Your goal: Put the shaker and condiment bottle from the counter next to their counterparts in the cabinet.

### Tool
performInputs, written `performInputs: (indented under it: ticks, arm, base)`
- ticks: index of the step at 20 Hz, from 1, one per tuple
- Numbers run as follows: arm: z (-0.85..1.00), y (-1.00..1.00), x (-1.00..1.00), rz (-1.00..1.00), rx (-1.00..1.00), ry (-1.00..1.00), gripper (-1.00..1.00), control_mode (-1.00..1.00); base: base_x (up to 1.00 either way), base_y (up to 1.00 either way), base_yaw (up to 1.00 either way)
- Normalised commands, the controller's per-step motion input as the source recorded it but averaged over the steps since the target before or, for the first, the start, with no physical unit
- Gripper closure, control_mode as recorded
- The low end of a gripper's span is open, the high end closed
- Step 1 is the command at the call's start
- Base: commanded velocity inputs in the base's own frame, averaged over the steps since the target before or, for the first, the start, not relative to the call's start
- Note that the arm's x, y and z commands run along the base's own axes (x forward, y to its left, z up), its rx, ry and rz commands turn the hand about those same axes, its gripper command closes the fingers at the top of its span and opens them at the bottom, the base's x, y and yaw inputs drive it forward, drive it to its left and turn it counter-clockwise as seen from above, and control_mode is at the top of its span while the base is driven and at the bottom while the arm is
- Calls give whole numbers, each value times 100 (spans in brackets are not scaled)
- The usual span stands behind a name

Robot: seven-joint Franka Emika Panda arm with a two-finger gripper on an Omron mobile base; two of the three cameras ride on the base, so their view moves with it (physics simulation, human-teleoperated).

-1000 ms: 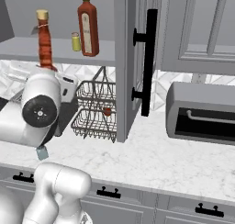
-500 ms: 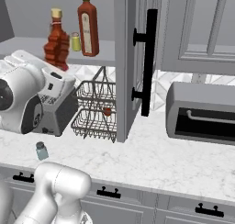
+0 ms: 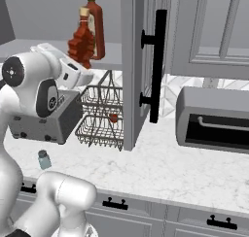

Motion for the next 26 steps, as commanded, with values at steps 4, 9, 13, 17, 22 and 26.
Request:
performInputs:
  ticks: [4,9,13,17,22,26]
  arm:
    - [1,-16,78,-2,0,3,100,-100]
    - [0,-7,41,1,0,0,100,-100]
    - [-1,0,3,0,-1,-1,100,-100]
    - [0,-14,2,0,0,-3,100,-100]
    - [-1,-21,11,-3,0,-2,100,-100]
    - [-17,-4,26,-1,-3,-1,100,-100]
  base:
    - [0,0,0]
    - [0,0,0]
    - [0,0,0]
    - [0,0,0]
    - [0,0,0]
    - [0,0,0]
